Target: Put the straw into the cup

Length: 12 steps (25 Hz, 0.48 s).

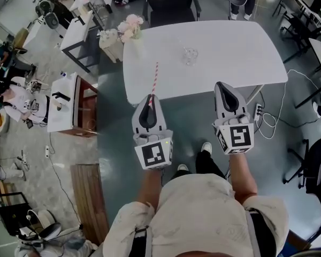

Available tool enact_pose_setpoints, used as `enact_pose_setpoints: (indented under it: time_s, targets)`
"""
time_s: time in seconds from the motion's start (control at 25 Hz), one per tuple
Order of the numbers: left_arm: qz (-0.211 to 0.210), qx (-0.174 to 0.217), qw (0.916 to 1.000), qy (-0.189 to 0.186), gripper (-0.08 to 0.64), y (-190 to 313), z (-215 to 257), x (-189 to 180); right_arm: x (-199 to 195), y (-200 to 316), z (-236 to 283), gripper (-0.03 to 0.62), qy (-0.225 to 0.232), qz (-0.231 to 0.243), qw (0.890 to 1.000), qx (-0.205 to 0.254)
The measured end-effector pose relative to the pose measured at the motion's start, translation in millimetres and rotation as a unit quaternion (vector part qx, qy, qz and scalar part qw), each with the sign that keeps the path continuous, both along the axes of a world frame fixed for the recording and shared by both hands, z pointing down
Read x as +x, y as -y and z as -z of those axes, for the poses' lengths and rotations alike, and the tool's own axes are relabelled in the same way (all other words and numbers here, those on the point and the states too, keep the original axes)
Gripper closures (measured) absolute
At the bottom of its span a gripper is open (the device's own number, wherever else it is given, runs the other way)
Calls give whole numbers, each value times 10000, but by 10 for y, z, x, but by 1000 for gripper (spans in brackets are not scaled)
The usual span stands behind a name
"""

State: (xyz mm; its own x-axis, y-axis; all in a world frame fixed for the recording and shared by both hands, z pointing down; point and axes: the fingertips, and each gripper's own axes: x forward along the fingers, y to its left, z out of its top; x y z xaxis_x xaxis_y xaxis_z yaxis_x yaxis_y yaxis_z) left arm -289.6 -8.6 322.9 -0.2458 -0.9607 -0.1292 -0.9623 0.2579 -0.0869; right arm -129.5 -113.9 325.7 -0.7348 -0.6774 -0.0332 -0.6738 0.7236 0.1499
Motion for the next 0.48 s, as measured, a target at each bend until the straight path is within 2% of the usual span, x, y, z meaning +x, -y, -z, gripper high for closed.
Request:
enact_pose_setpoints:
  time_s: [0.12,0.32,0.48]
  targets:
    - [-9,-40,10000,35,535,287,-27,52,31,284,-42,591,59,27,10000,-30]
    - [-189,-114,9997,-139,535,917,-30,173,119,873,-39,591,201,8,9998,-40]
    - [-200,-213,9996,-62,535,1417,-18,376,323,1361,-79,591,340,-3,9993,-127]
